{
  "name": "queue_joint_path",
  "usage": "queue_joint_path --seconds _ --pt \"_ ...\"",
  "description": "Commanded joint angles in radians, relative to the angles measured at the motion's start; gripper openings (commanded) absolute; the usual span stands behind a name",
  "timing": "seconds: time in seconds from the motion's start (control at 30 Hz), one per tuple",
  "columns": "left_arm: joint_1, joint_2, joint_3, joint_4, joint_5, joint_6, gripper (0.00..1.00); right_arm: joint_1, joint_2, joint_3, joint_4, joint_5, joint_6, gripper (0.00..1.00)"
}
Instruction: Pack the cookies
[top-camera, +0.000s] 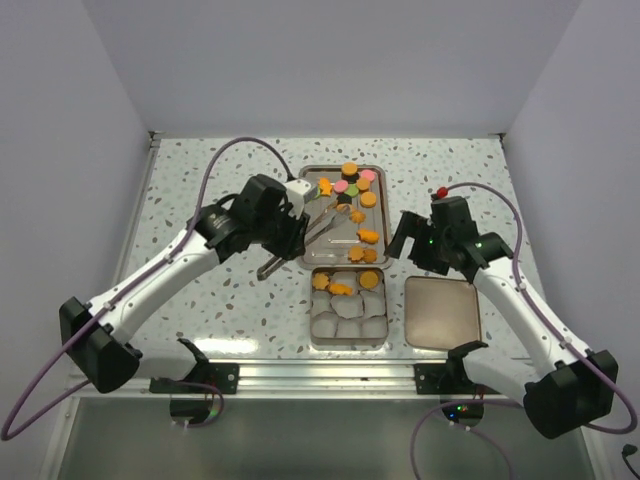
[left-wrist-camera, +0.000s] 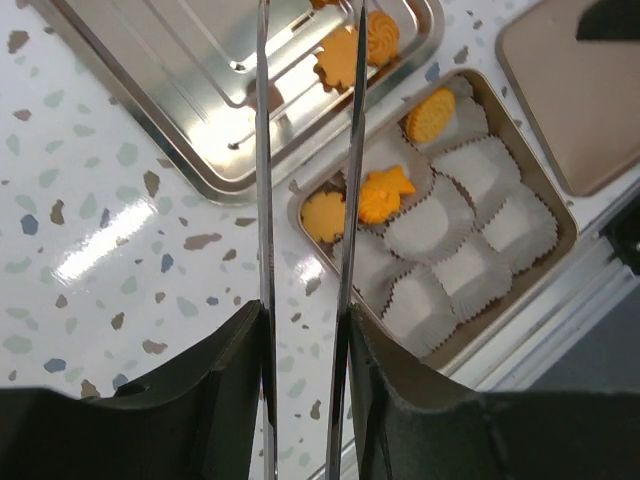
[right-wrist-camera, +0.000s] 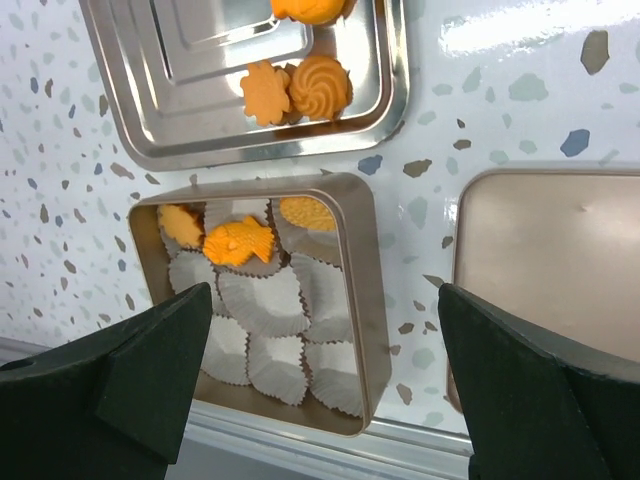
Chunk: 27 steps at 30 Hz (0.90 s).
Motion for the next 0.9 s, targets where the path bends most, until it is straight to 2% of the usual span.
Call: queue_joint_path --seconds 0.0,0.17,0.33,0.5,0.87 --pt "-0.033 -0.128 -0.068 0.006 0.07 0.009 0.32 0.002 0.039 0.09 0.058 -0.018 0.012 0.99" --pt "-0.075 -0.211 -0.168 -0.016 0.112 0.002 0.31 0.002 0.071 0.19 0.1 -0.089 0.064 0.99" --pt "-0.191 -0.228 -0.206 -0.007 0.1 -0.07 0.31 0.002 0.107 0.232 0.134 -0.123 0.096 0.99" --pt "-0.288 -0.216 -0.235 0.019 0.077 -0.141 0.29 0.002 0.117 0.207 0.147 -0.136 0.103 0.99" --pt "-0.365 -0.138 -0.251 0.047 0.086 -0.146 0.29 0.004 0.05 0.118 0.137 -0.123 0.112 0.99"
